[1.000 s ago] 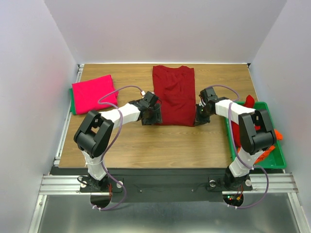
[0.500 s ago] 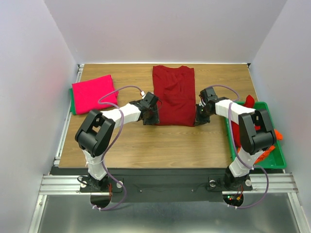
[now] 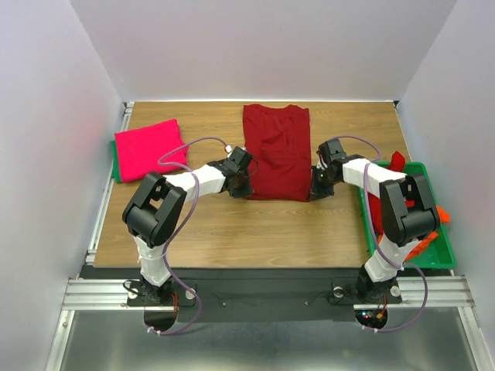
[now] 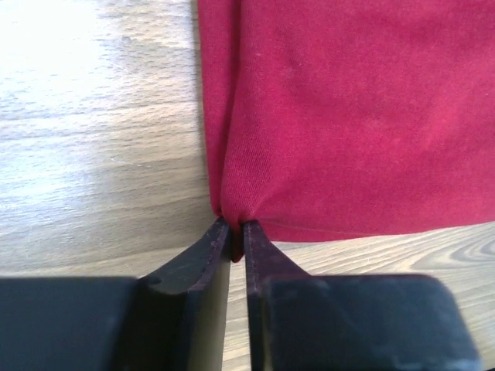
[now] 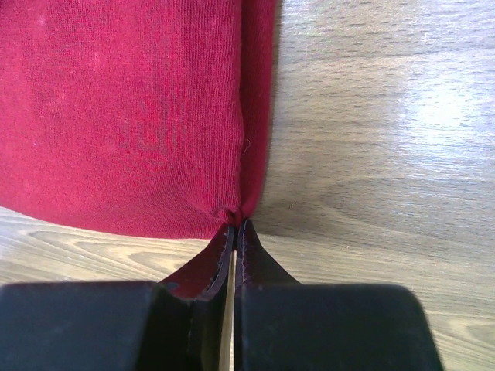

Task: Fold and stack the t-shirts
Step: Fold the tshirt

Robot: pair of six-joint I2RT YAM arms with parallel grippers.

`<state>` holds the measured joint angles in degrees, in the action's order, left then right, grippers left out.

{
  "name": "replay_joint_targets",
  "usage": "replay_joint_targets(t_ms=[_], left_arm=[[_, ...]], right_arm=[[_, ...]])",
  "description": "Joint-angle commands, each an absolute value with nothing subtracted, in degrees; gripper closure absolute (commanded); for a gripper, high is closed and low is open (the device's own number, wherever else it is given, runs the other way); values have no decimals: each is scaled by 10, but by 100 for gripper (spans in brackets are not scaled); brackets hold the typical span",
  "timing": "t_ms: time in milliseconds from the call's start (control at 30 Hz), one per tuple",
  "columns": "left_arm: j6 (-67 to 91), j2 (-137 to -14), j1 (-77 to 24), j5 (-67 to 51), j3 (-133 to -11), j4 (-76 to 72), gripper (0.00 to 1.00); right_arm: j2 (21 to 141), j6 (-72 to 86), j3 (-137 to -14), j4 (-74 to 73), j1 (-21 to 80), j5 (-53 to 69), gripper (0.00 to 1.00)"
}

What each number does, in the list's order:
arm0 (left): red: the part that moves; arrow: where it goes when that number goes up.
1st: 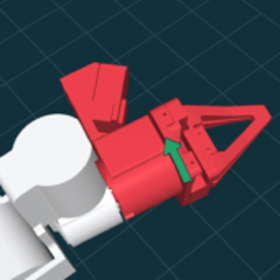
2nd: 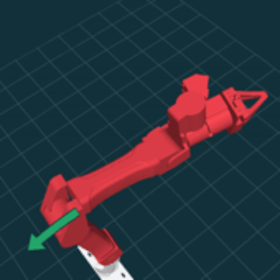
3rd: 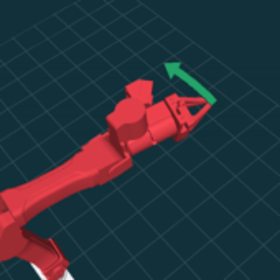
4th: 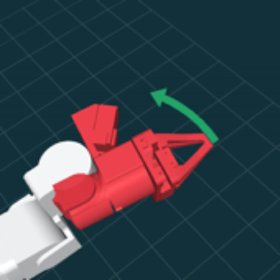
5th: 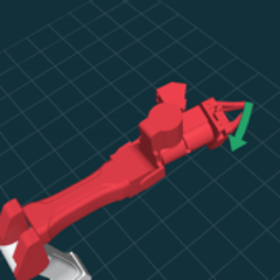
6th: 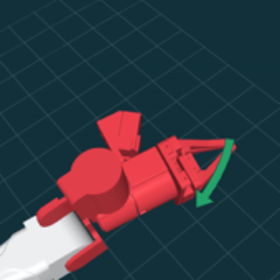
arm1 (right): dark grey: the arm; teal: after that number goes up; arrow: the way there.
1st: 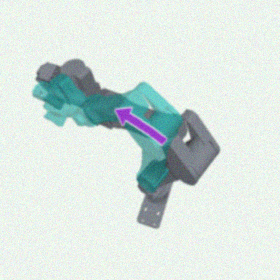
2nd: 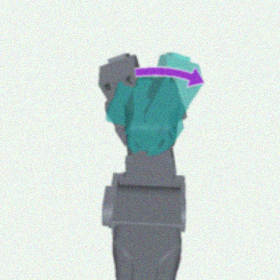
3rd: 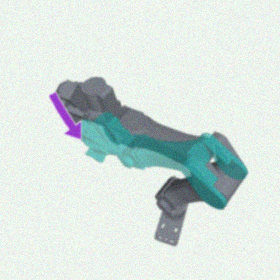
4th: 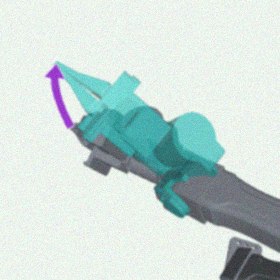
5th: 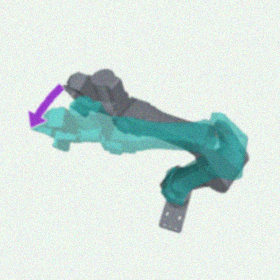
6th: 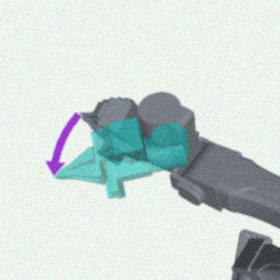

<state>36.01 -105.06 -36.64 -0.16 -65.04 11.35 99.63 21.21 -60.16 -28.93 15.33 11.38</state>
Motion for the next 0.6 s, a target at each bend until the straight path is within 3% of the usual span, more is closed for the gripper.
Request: replay_joint_targets(t_ms=[0, 67, 567], left_arm=[[352, -1054, -365, 3, -643, 114, 94], [352, -1047, -365, 3, -640, 115, 100], [342, -901, -393, -67, -562, 135, 100]], right_arm=[[992, 210, -592, -298, 156, 109, 100], [988, 211, -592, -299, 156, 110, 100], [840, 228, -529, -371, 166, 135, 100]])
